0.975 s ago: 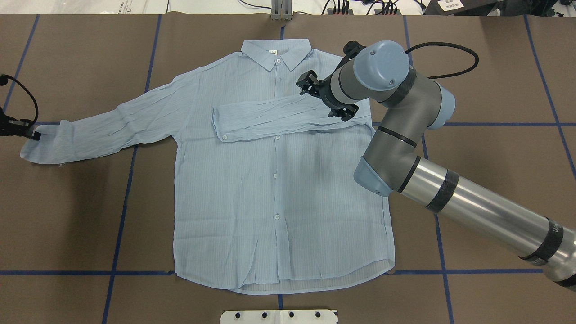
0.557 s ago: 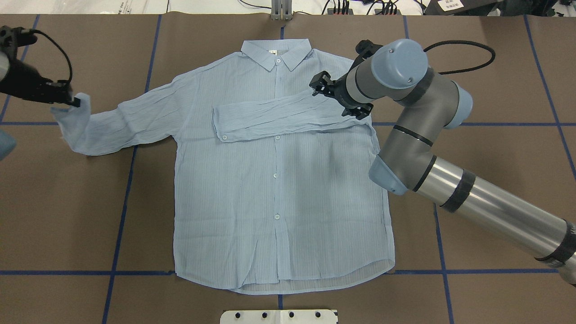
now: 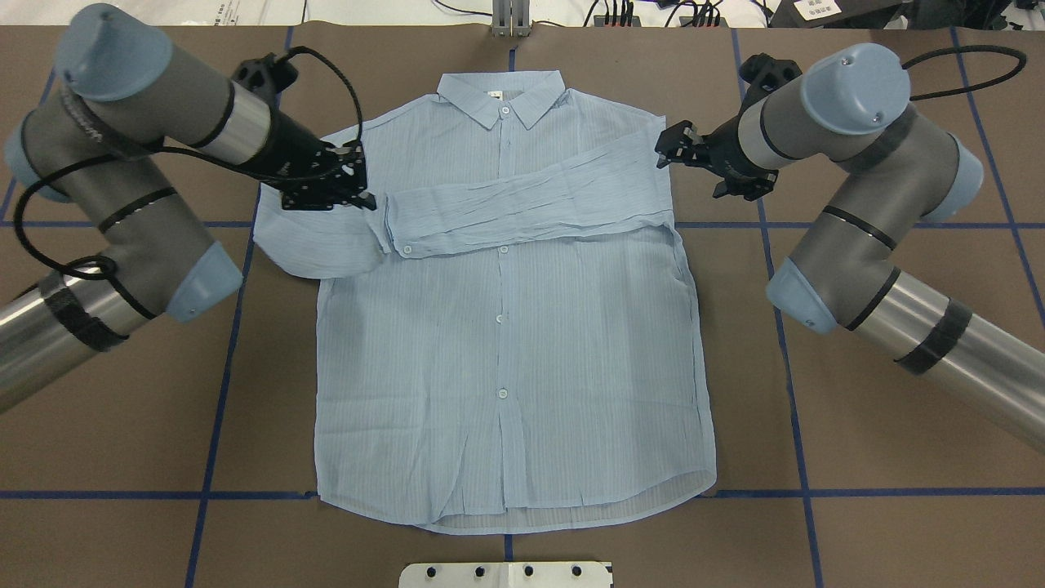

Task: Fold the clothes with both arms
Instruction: 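Grasp the other cuff with the left gripper and fold it across the shirt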

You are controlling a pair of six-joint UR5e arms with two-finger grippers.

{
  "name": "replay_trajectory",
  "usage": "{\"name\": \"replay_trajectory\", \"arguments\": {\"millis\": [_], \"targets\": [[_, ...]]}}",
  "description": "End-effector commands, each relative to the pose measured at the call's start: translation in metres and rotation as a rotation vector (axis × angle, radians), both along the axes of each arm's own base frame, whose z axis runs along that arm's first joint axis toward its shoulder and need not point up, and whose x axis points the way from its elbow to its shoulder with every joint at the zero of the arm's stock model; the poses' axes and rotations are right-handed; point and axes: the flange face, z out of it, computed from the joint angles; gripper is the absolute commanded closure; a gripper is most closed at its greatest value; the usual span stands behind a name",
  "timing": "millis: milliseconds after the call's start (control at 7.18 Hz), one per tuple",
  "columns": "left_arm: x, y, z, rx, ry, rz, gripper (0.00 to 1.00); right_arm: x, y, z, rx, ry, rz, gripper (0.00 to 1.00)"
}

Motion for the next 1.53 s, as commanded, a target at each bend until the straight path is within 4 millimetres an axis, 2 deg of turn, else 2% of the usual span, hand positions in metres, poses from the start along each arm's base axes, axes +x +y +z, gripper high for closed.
{"name": "replay_trajectory", "arguments": {"millis": [0,279,418,557,696,975,1114,1254,1393], "targets": [[0.045,-0.003,-0.091,-0.051,0.079,-0.051,1.0,0.025,0.009,0.024,0.051,0.044,-0.032,0.0],[0.057,-0.016,-0.12,-0.111,0.102,-0.07,1.0,0.029,0.008,0.027,0.048,0.046,-0.029,0.0],[0.073,-0.025,-0.133,-0.115,0.096,-0.08,1.0,0.033,0.008,0.032,0.041,0.05,-0.026,0.0],[0.098,-0.026,-0.143,-0.118,0.088,-0.124,1.0,0.034,0.008,0.033,0.041,0.052,-0.024,0.0],[0.115,-0.019,-0.145,-0.104,0.091,-0.143,1.0,0.034,0.008,0.035,0.038,0.054,-0.024,0.0],[0.123,-0.012,-0.147,-0.097,0.097,-0.136,0.52,0.041,0.008,0.044,0.03,0.062,-0.017,0.0],[0.125,-0.009,-0.149,-0.09,0.101,-0.138,0.37,0.041,0.009,0.045,0.028,0.063,-0.017,0.0],[0.124,-0.007,-0.152,-0.087,0.107,-0.138,0.34,0.041,0.009,0.048,0.028,0.07,-0.013,0.0],[0.113,0.002,-0.161,-0.071,0.127,-0.13,0.32,0.042,0.011,0.048,0.024,0.07,-0.001,0.0]]}}
